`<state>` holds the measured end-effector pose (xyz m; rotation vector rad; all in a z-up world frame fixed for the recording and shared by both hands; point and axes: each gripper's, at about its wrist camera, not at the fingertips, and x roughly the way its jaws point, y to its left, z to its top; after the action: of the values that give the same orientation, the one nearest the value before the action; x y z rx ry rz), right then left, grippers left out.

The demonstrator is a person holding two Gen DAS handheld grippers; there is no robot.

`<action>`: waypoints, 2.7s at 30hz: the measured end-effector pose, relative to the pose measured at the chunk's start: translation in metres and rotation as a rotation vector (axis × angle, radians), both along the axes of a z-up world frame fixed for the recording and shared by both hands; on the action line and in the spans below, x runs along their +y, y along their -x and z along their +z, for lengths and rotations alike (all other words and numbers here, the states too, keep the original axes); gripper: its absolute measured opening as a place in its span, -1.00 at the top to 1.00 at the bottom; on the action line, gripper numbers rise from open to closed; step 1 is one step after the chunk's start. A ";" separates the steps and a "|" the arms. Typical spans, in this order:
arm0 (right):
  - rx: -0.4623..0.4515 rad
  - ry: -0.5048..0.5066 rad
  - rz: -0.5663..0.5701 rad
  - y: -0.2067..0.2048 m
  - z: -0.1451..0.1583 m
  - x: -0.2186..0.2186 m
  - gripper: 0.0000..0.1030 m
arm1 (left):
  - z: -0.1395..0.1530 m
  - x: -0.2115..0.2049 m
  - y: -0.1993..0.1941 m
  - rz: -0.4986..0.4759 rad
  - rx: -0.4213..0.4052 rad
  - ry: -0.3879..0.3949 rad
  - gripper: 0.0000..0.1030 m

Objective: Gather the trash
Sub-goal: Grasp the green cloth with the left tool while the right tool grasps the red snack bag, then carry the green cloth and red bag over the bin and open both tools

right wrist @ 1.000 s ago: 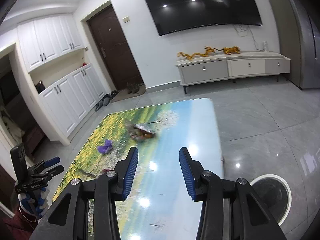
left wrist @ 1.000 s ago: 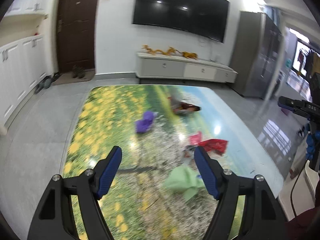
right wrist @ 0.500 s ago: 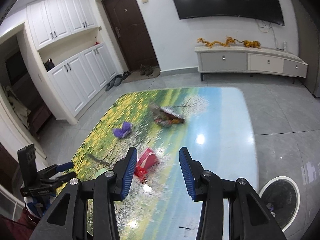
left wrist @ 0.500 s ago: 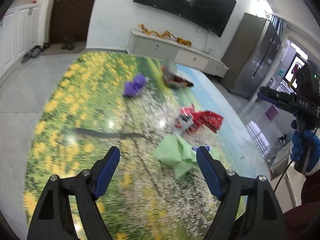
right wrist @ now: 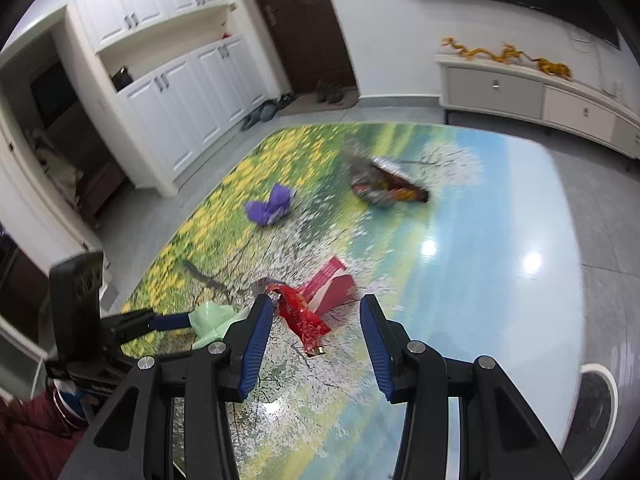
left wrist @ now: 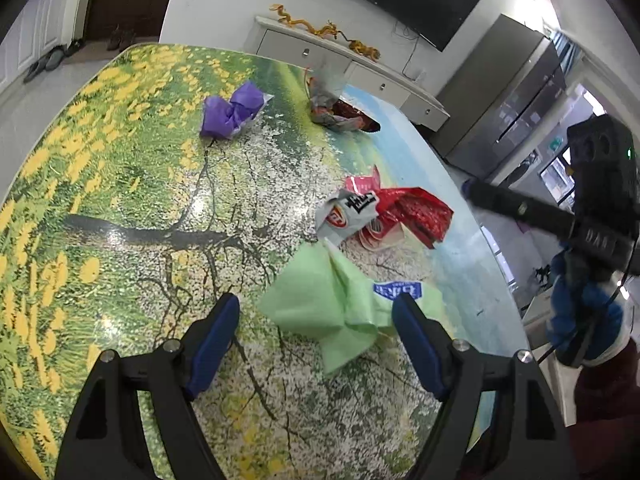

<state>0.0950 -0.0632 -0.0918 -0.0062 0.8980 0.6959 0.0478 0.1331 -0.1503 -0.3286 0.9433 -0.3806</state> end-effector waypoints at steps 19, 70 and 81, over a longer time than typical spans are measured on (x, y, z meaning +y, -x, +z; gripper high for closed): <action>-0.004 0.067 0.144 -0.003 -0.033 0.022 0.85 | 0.009 -0.033 -0.006 -0.089 -0.025 -0.058 0.60; 0.114 -0.100 -0.955 0.052 -0.083 -0.403 0.84 | 0.044 -0.459 -0.143 -0.659 -0.023 -0.151 0.62; 0.171 -0.077 -1.059 0.048 -0.113 -0.430 0.15 | 0.004 -0.499 -0.159 -0.684 0.063 -0.109 -0.18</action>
<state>0.0467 -0.4929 -0.2049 0.5668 0.8898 -0.2659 0.2067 -0.3655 -0.1463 0.0964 1.1208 -0.9424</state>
